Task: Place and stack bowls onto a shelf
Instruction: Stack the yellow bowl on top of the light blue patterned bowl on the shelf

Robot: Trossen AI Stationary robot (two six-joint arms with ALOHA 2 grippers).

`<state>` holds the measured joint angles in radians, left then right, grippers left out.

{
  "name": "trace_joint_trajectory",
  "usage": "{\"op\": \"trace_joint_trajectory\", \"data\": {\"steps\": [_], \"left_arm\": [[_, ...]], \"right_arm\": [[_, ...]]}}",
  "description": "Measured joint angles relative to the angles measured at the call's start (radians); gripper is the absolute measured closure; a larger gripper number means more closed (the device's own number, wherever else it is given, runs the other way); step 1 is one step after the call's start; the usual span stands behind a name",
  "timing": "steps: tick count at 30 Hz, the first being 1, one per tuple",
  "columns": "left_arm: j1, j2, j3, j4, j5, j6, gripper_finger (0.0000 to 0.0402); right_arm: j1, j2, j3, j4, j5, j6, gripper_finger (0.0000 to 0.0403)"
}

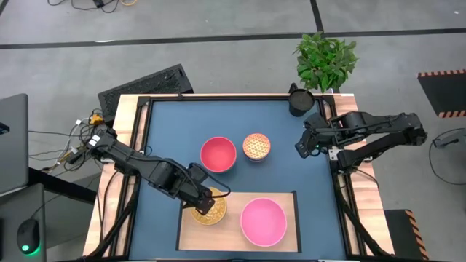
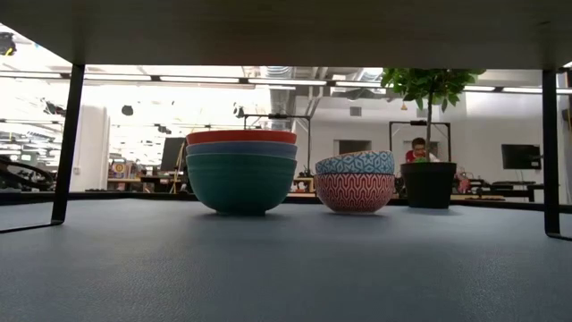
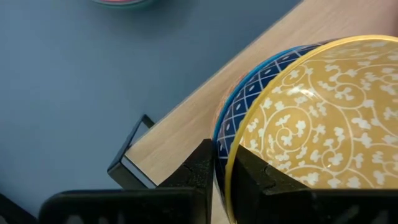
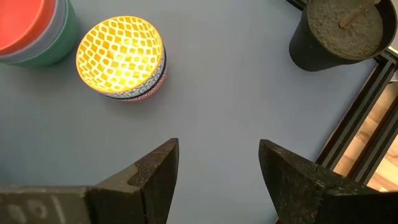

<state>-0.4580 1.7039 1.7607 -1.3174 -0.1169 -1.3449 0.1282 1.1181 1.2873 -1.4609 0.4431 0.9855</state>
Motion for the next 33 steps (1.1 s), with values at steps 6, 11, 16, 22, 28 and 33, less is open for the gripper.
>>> {"op": "trace_joint_trajectory", "data": {"steps": [6,11,16,22,28,33], "left_arm": [[0.000,0.000,0.000,0.002,0.000,0.007,0.0378],[0.000,0.000,0.000,0.018,-0.001,0.031,0.0378],[0.000,0.000,0.000,0.033,-0.001,0.040,0.0378],[0.000,0.000,-0.001,0.030,0.011,0.028,0.0378],[0.007,0.000,-0.001,0.032,0.080,0.015,0.0378],[0.011,-0.001,-0.001,0.066,0.104,0.043,0.0367]], "right_arm": [[0.000,0.000,0.000,0.000,0.000,-0.008,0.0154],[0.000,0.000,0.000,0.000,0.000,-0.020,0.0154],[0.000,0.000,0.000,0.000,0.000,-0.026,0.0154],[0.000,0.000,0.000,0.000,0.000,-0.027,0.0154],[0.000,0.000,0.000,0.000,0.000,-0.027,0.0154],[0.000,0.000,0.000,0.000,0.000,-0.027,0.0154]]}}
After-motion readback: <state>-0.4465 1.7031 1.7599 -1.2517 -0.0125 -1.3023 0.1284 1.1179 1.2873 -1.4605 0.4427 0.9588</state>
